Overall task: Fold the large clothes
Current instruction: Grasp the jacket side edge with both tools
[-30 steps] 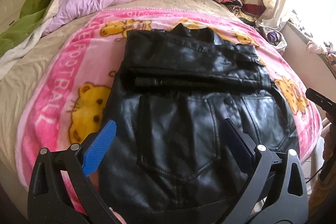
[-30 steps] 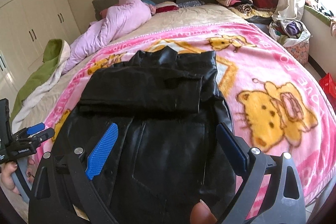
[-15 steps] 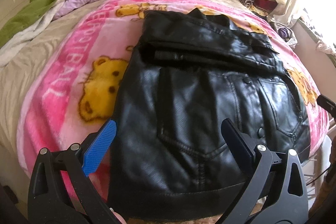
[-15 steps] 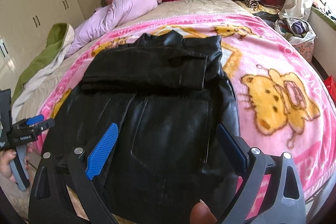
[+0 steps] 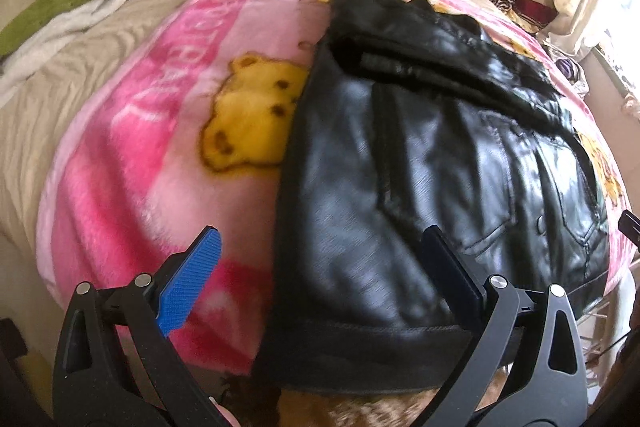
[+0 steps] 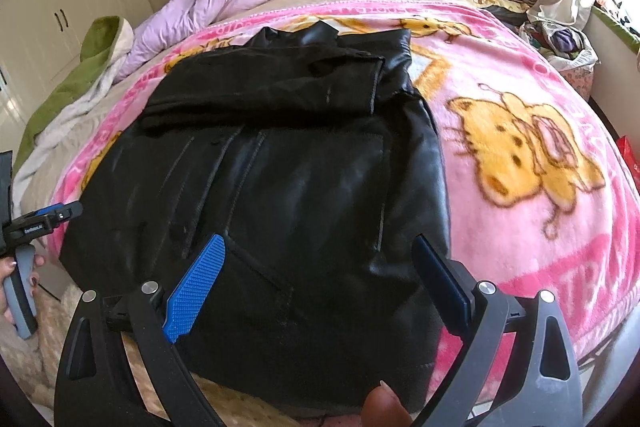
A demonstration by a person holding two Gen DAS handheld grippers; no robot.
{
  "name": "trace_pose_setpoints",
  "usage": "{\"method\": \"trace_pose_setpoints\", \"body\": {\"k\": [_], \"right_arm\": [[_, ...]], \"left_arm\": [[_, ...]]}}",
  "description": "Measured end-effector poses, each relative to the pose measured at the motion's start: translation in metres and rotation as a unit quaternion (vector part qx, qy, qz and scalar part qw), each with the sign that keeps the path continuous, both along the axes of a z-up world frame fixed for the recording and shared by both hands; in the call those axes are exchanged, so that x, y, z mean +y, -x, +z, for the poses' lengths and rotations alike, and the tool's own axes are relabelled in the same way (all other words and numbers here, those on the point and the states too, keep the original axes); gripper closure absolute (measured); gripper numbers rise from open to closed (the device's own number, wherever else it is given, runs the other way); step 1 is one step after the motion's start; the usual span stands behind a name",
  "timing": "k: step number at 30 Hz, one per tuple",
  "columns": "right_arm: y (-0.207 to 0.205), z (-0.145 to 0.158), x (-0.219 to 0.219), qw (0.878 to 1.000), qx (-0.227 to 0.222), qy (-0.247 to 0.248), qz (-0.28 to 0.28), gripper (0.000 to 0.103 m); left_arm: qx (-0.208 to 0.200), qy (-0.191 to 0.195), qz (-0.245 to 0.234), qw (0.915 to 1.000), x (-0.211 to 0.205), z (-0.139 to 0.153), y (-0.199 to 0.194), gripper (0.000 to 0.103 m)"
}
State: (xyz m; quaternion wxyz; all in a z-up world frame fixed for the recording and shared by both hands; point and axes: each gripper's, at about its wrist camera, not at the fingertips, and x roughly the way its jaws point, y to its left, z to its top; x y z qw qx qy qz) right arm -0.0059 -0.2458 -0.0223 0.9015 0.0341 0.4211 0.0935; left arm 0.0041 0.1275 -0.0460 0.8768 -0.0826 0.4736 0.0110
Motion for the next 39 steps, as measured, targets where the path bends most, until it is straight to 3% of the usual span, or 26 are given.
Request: {"method": "trace_pose_setpoints", "body": {"k": [6,12,14,16,23,33,36,38,39], "right_arm": [[0.009,-0.008,-0.011,1.000,0.013,0.006,-0.010,0.009],[0.016,-0.014,-0.024,0.999,0.024,0.011,-0.025,0.009],[0.019,-0.015,-0.029,0.999,0.027,0.013,-0.028,0.009],[0.022,-0.016,-0.034,0.999,0.030,0.012,-0.030,0.009],[0.034,-0.027,-0.045,0.998,0.067,0.002,-0.015,0.009],[0.029,-0.065,-0.056,0.988,0.134,-0.072,0.022,0.012],[0.032,-0.068,-0.054,0.990,0.127,-0.057,0.031,0.028],[0.036,-0.064,-0.050,0.990,0.123,-0.045,0.047,0.061],[0.040,-0.059,-0.049,0.991,0.114,-0.041,0.057,0.068]], "left_arm": [[0.019,0.051,-0.021,0.9983,0.008,-0.015,0.010,0.009],[0.027,0.145,-0.046,0.9880,0.016,-0.026,0.016,0.010],[0.031,0.161,-0.051,0.9851,0.016,-0.029,0.017,0.017],[0.036,0.169,-0.051,0.9836,0.016,-0.033,0.017,0.031],[0.040,0.163,-0.045,0.9848,0.014,-0.042,0.015,0.037],[0.017,0.191,-0.037,0.9808,0.026,-0.035,0.018,0.073],[0.004,0.206,-0.043,0.9775,0.029,-0.030,0.021,0.083],[-0.005,0.205,-0.051,0.9775,0.026,-0.025,0.022,0.088],[-0.009,0.203,-0.053,0.9777,0.024,-0.023,0.022,0.089]]}}
